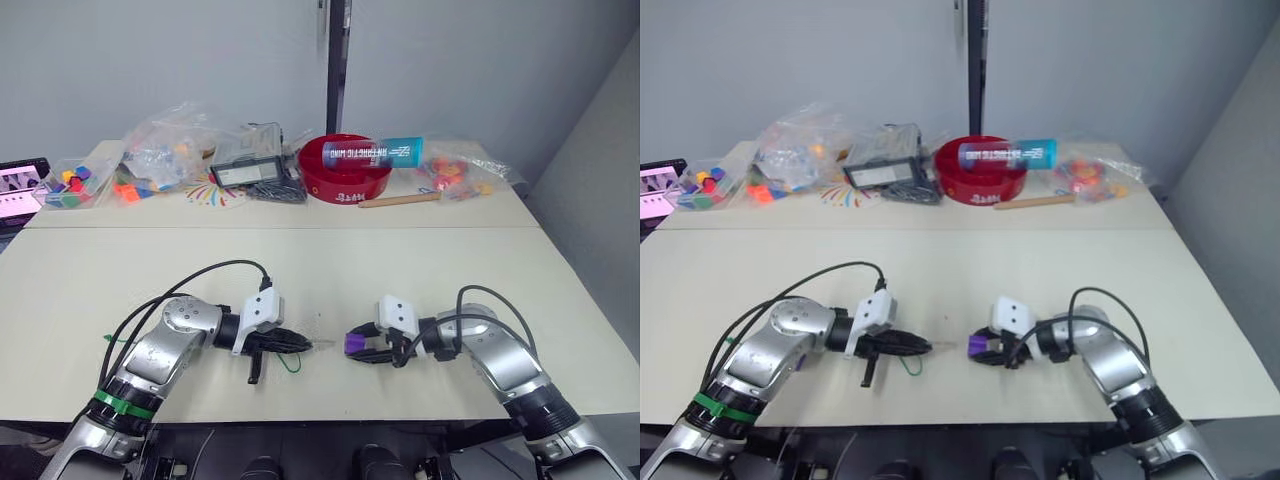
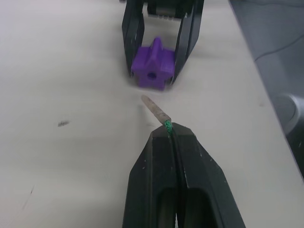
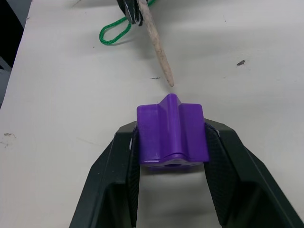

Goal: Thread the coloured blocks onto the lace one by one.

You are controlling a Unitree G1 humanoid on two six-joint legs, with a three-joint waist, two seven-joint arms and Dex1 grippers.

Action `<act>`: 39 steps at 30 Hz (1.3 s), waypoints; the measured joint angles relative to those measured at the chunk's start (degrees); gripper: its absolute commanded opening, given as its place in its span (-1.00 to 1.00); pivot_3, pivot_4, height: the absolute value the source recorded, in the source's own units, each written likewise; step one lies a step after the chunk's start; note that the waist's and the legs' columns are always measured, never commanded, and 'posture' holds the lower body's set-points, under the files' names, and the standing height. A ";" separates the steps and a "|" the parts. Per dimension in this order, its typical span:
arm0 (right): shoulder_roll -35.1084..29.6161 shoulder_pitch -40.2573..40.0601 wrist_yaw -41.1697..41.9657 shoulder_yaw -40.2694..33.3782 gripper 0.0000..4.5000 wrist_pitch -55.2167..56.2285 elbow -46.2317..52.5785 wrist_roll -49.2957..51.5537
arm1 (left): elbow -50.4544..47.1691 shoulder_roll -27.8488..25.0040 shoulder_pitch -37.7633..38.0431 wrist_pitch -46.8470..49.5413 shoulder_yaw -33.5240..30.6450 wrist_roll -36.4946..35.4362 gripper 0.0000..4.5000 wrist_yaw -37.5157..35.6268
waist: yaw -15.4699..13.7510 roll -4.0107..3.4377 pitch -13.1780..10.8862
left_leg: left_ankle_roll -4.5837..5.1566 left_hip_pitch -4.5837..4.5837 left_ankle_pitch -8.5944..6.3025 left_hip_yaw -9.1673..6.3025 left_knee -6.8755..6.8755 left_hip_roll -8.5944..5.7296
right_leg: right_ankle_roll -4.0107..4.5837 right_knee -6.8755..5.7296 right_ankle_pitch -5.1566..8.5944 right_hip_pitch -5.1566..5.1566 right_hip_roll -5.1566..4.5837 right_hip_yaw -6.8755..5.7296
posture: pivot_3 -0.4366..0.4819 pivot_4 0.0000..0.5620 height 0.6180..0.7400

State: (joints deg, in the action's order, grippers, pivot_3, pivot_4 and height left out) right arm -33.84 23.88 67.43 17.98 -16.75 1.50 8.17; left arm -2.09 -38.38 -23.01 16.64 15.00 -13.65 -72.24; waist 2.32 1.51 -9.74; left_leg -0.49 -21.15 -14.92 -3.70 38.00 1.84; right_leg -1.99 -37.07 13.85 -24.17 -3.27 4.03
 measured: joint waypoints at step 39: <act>0.94 0.13 -3.16 -0.07 -0.39 -3.82 1.53 -0.01 | -2.29 -2.28 -0.75 2.47 1.75 5.33 0.36 1.86 | 0.21 0.00 0.00 | 0.00 0.02 0.00 0.00 0.00 0.01 | 0.00 -0.04 0.00 0.00 0.02 0.01 | -0.05 -0.47 0.85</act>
State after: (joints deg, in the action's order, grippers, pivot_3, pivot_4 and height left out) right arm -32.90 24.01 64.27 17.91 -20.57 3.02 8.16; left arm -4.38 -40.66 -23.76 19.11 16.74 -8.32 -70.39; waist 2.53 1.51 -9.74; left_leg -0.49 -21.13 -14.92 -3.70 38.01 1.86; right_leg -1.99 -37.11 13.85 -24.17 -3.25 4.03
